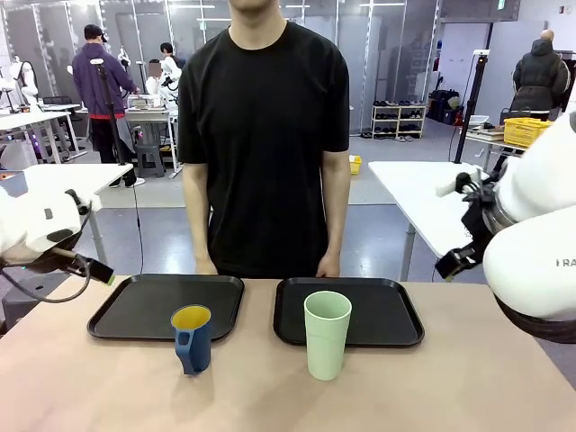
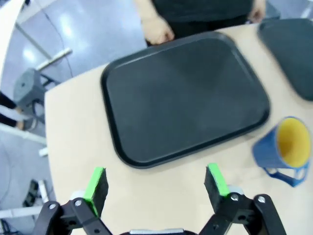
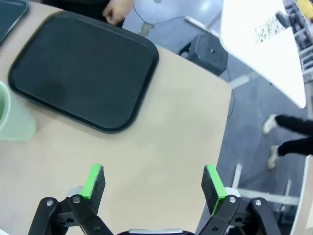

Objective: Sort and store the cups by type.
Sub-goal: Pick up the Reusable plastic cup.

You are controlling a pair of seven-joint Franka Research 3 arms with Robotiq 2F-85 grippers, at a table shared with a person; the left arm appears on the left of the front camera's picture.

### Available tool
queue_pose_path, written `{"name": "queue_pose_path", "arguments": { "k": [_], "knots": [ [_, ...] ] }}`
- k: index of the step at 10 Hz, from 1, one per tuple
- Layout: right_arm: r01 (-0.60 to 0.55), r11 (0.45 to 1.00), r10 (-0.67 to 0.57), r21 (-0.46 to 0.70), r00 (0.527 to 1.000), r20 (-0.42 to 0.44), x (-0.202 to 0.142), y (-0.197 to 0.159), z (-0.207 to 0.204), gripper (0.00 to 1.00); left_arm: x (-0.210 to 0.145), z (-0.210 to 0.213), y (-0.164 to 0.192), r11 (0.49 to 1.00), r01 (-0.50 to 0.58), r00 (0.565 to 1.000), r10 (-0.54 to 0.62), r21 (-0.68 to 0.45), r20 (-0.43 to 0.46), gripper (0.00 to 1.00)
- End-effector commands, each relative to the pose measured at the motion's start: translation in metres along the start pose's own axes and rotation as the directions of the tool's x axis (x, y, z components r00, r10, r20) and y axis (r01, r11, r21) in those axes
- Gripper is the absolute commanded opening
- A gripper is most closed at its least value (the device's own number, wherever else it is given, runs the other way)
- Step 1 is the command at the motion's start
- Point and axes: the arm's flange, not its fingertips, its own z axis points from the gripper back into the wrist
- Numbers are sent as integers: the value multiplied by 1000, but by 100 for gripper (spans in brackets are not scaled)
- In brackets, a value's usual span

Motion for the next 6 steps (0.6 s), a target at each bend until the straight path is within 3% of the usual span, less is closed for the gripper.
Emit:
{"name": "queue_pose_path", "arguments": {
  "k": [1, 3, 6],
  "knots": [
    [53, 997, -51, 59, 998, -22, -15, -13, -47, 100, -36, -32, 22, 994, -86, 996, 86, -67, 1, 100],
    [95, 992, -92, 83, 995, -37, -19, -23, -72, 100, -44, -46, 32, 991, -135, 991, 135, -21, -7, 100],
    [124, 989, -119, 84, 991, -61, -17, -29, -76, 100, -45, -44, 39, 985, -170, 985, 170, -12, -9, 100]
  ]
}}
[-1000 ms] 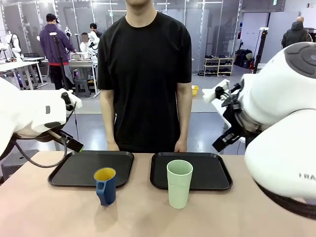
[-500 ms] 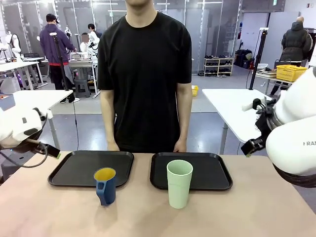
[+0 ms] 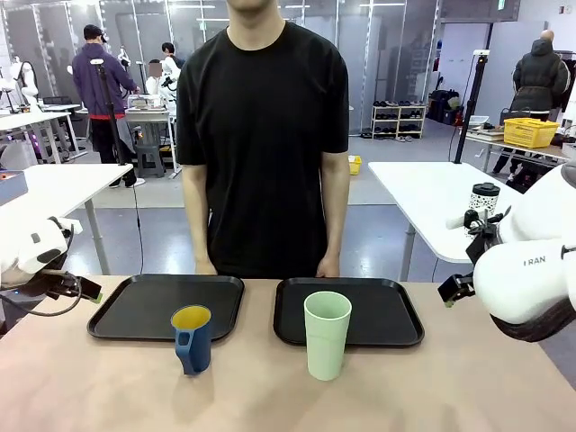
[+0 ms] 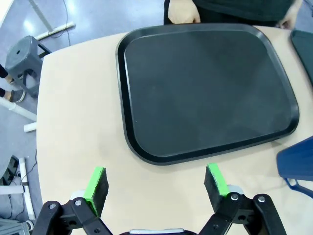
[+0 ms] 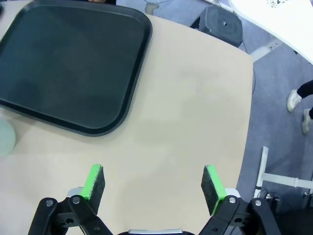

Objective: Sort and store the cups by type.
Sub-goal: Pick up the Reusable plastic cup.

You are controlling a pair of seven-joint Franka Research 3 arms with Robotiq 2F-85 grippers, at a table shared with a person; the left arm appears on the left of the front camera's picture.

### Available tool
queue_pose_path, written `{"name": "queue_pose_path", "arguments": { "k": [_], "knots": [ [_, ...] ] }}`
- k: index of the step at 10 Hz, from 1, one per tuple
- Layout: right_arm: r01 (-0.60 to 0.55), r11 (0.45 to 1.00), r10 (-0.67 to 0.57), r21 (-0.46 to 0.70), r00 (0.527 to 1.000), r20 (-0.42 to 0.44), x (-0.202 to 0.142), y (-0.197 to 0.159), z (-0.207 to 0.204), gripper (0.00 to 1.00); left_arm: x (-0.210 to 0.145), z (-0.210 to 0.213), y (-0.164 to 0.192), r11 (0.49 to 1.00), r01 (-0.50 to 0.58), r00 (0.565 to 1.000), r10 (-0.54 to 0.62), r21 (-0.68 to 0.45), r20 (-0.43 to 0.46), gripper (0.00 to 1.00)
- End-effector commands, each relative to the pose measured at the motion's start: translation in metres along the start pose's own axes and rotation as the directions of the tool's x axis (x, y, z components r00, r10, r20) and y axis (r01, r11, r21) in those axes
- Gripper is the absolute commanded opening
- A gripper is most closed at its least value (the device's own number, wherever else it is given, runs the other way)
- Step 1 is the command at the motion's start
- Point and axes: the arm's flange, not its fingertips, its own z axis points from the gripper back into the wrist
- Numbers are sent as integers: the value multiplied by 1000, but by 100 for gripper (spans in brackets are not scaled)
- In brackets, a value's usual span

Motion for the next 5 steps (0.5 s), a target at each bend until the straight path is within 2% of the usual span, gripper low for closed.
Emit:
{"name": "queue_pose_path", "arguments": {
  "k": [1, 2, 5],
  "knots": [
    [-7, 1000, 7, 10, 1000, 12, 6, -4, 5, 100, -9, 6, 3, 1000, -2, 999, 2, -4, 35, 100],
    [0, 1000, 0, 0, 1000, 0, 0, 0, 0, 100, 0, 0, 0, 1000, 0, 1000, 0, 0, 0, 100],
    [0, 1000, 0, 0, 1000, 0, 0, 0, 0, 100, 0, 0, 0, 1000, 0, 1000, 0, 0, 0, 100]
  ]
}}
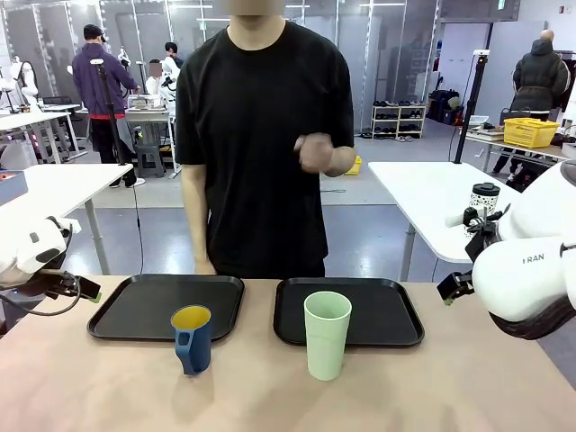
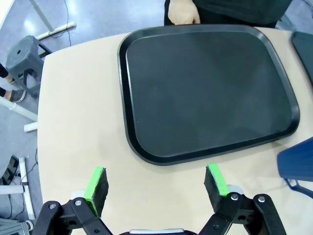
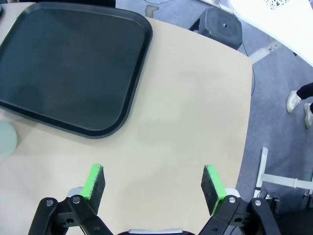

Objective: Sort and store the cups by type.
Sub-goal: Pick up the Reusable plastic cup.

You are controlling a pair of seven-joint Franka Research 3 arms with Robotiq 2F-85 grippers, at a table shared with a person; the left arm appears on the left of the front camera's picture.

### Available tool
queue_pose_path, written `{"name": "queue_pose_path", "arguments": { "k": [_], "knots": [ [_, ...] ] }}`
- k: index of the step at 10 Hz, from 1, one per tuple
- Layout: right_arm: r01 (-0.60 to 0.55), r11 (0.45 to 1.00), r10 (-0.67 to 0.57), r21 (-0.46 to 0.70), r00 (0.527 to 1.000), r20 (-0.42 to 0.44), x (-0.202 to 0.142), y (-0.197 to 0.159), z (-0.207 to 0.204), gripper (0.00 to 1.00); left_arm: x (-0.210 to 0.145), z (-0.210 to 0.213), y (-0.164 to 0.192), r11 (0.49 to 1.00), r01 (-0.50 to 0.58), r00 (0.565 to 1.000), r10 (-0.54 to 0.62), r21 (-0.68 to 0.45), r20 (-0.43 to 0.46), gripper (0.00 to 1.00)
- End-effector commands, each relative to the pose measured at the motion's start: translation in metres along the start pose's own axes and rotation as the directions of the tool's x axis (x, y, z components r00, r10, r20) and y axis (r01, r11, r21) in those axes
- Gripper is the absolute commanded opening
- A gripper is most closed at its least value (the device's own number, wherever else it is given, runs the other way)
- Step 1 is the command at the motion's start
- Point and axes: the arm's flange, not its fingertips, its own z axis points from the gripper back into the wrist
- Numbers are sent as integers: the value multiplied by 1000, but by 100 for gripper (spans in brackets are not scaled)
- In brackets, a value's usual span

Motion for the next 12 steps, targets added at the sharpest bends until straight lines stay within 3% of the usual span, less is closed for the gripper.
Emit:
{"name": "queue_pose_path", "arguments": {
  "k": [1, 12],
  "knots": [
    [2, 1000, -2, 1, 1000, -3, -3, -1, -1, 100, 0, 0, -1, 1000, 3, 1000, -3, -1, -1, 100],
    [2, 1000, -2, 1, 1000, -3, -3, -1, -1, 100, 0, 0, -1, 1000, 3, 1000, -3, -1, -1, 100]
  ]
}}
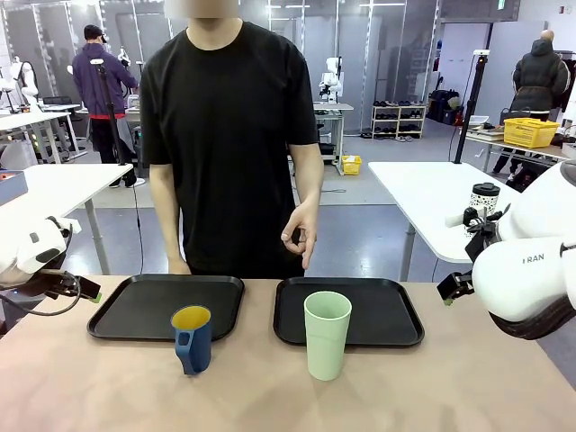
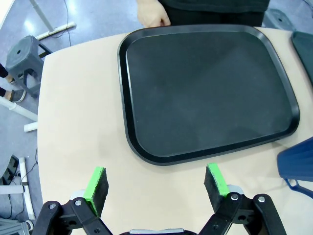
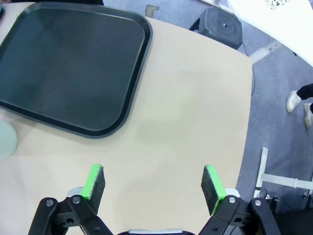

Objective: Sort and store the cups by type.
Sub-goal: Pick up the Reusable plastic cup.

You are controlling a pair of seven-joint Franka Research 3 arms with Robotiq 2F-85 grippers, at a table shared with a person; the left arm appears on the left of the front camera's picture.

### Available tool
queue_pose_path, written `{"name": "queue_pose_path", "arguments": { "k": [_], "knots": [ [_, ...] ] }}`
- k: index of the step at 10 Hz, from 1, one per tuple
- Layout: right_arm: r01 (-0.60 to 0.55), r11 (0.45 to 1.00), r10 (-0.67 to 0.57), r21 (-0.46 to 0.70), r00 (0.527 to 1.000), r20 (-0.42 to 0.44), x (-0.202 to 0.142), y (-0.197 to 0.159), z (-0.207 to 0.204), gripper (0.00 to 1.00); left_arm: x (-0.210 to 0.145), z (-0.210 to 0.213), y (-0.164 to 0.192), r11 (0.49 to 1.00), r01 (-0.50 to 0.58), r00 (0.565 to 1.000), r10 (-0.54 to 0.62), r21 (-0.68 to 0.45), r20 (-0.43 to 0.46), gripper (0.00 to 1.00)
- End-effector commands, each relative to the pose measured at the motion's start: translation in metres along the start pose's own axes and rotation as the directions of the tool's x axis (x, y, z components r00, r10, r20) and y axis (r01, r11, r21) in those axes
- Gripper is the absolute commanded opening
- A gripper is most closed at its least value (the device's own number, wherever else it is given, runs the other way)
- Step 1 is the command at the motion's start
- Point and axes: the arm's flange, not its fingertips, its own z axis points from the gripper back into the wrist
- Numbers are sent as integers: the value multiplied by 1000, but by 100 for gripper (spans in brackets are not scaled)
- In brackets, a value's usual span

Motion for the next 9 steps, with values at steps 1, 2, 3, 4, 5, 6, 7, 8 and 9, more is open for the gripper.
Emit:
{"name": "queue_pose_path", "arguments": {
  "k": [1, 2, 3, 4, 5, 6, 7, 8, 9],
  "knots": [
    [0, 1000, 0, 0, 1000, 0, 0, 0, 0, 100, 0, 0, -1, 1000, 3, 1000, -3, -1, -1, 100],
    [-89, 996, 88, 7, 995, 44, 2, -3, 8, 100, 0, 0, -1, 1000, 3, 1000, -3, -1, -1, 100],
    [-232, 973, 232, -9, 971, 64, 6, -3, 17, 100, 0, 0, -1, 1000, 3, 1000, -3, -1, -1, 100],
    [-384, 923, 384, -13, 921, 57, 10, 2, 25, 100, 0, 0, -1, 1000, 3, 1000, -3, -1, -1, 100],
    [-532, 847, 530, 18, 846, 57, 14, 8, 32, 100, 0, 0, -1, 1000, 3, 1000, -3, -1, -1, 100],
    [-649, 759, 648, 52, 761, 22, 16, 14, 35, 100, 0, 0, -1, 1000, 3, 1000, -3, -1, -1, 100],
    [-729, 682, 730, 56, 683, -2, 20, 17, 35, 100, 0, 0, -1, 1000, 3, 1000, -3, -1, -1, 100],
    [-798, 602, 798, 32, 601, -25, 24, 18, 36, 100, 0, 0, -1, 1000, 3, 1000, -3, -1, -1, 100],
    [-854, 519, 855, 31, 519, -26, 27, 19, 36, 100, 0, 0, -1, 1000, 3, 1000, -3, -1, -1, 100]
  ]
}}
